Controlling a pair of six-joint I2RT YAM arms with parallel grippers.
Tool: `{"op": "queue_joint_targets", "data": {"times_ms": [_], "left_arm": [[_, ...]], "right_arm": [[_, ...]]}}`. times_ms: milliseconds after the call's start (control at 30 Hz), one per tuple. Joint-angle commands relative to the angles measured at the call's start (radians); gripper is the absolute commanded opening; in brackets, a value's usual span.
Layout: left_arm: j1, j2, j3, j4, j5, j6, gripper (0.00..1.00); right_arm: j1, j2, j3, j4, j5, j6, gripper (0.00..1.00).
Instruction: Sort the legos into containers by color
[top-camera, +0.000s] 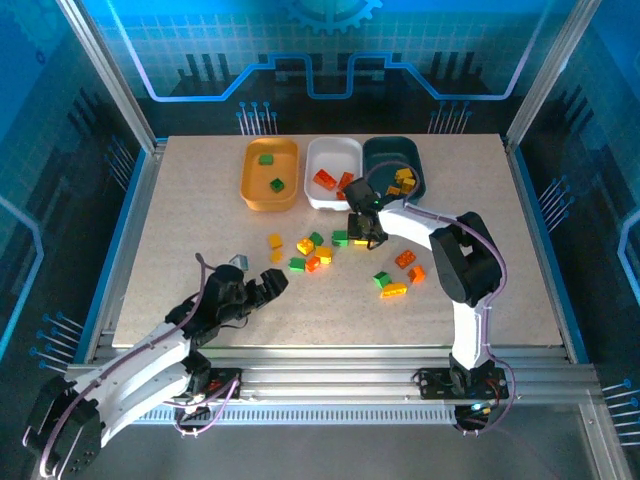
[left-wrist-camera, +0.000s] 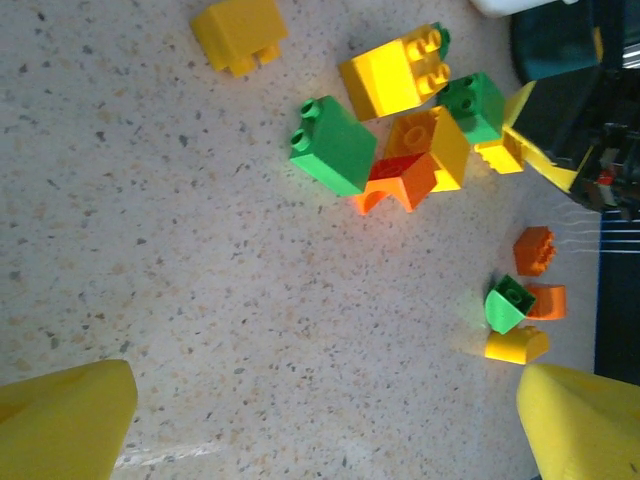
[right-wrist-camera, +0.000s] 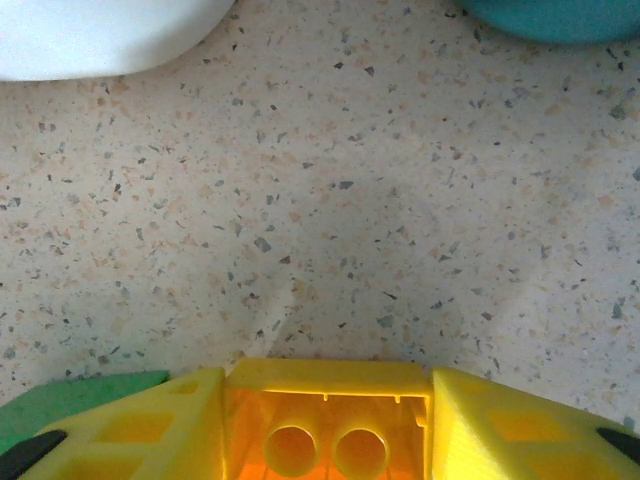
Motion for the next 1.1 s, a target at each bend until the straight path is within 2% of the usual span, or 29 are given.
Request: {"op": "queue_joint_targets", "data": {"times_ms": [0, 300, 467, 533, 867, 1067], "left_arm": [[-0.007, 0.026, 0.047, -0.043, -0.020, 0.037, 0.99], [-0.007, 0.064, 0.069, -0.035, -0.002, 0.039, 0.99], [-0.007, 0.068, 0.090, -0.048, -0.004, 0.054, 0.99], [-0.007, 0.073, 0.097, -0.049, -0.004, 0.058, 0.99], [-0.007, 0.140, 0.136, -0.041, 0.004, 0.083, 0.99], [-0.006, 0.172, 0.155, -0.042, -0.006, 0.098, 0.99]], "right_arm": [[-0.011, 0.006, -0.014, -0.041, -0.003, -0.016, 0.53], [-0.013, 0.033, 0.021, -0.045, -0.029, -0.054, 0.55], [-0.016, 0.051, 0.047, -0.079, -0.036, -0.066, 0.65], [-0.018, 0.054, 0.046, -0.081, -0.040, -0.064, 0.65], [-0.021, 0.026, 0.012, -0.051, -0.042, -0.064, 0.46], [-0.026, -0.083, -0.004, -0.057, -0.008, -0.075, 0.45]]}}
